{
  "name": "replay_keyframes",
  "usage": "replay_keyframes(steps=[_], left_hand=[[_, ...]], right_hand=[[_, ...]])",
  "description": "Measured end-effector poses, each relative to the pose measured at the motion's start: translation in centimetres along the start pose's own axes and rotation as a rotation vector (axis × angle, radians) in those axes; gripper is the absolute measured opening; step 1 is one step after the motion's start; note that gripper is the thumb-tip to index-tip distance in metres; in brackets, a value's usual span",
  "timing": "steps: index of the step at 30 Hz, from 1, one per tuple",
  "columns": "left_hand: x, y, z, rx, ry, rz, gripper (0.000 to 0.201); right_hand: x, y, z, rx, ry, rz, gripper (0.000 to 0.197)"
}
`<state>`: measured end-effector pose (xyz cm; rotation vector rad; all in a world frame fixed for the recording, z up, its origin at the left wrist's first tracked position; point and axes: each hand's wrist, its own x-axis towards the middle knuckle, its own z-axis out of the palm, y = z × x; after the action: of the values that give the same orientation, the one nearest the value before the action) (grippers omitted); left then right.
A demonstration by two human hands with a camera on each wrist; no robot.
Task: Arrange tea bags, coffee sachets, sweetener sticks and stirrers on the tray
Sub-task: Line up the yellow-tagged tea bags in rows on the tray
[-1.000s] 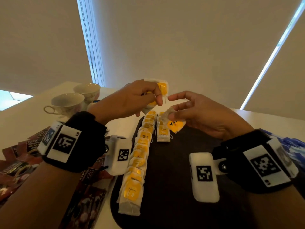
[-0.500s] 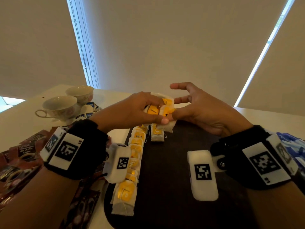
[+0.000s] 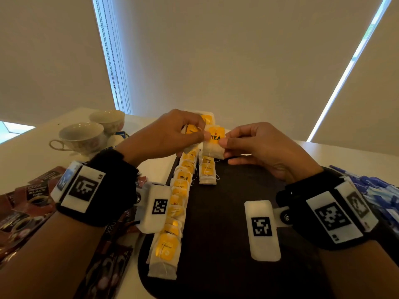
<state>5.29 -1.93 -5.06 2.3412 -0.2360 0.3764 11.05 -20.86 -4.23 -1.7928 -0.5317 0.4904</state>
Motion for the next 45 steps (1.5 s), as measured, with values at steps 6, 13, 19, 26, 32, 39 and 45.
replay_keyframes(steps=[6,13,19,26,32,39,45], left_hand=[[-0.2,0.0,-1.3,-0.014,0.123,-0.038,0.032],[-0.4,0.2,-1.9,-0.005,0.15,-0.019,0.031],[-0.7,0.4,-2.4,-0.026,0.146,-0.012,0.031],[-0.7,0.2,-2.4,-0.015,0.142,-0.025,0.03],[-0.7,0.1,-2.6,-0.008,0.142,-0.021,0.031],[-0.7,0.0,-2.6,0.001,0.13,-0.019,0.03],[-0.7,0.1,-2.6,0.013,0.122,-0.018,0.03]], right_hand=[[0.4,1.7,-0.2,-0.144,-0.086,0.204,0.009],[2.5,2.1,0.7,-0.247,-0.168,0.482,0.016],[3.2,2.7,1.7,-0.341,-0.156,0.573,0.022],[4.2,2.8,3.1,-0.257,-0.111,0.595,0.011],[4.5,2.8,3.5,-0.285,-0.117,0.568,0.024],[4.6,2.7,2.9,-0.399,-0.077,0.465,0.018],[4.6,2.5,3.2,-0.416,-0.074,0.444,0.022]])
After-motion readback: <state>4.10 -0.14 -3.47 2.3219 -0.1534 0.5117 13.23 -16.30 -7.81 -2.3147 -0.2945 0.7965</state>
